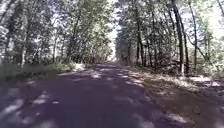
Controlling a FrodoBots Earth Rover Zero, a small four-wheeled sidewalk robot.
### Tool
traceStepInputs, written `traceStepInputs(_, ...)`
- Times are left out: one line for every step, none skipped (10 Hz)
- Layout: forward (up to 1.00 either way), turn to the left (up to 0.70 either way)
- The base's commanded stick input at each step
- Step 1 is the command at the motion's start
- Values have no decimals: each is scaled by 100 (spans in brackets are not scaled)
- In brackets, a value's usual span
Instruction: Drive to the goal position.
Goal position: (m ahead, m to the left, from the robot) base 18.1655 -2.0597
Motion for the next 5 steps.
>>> traceStepInputs(45,0)
traceStepInputs(45,0)
traceStepInputs(45,0)
traceStepInputs(45,0)
traceStepInputs(45,0)
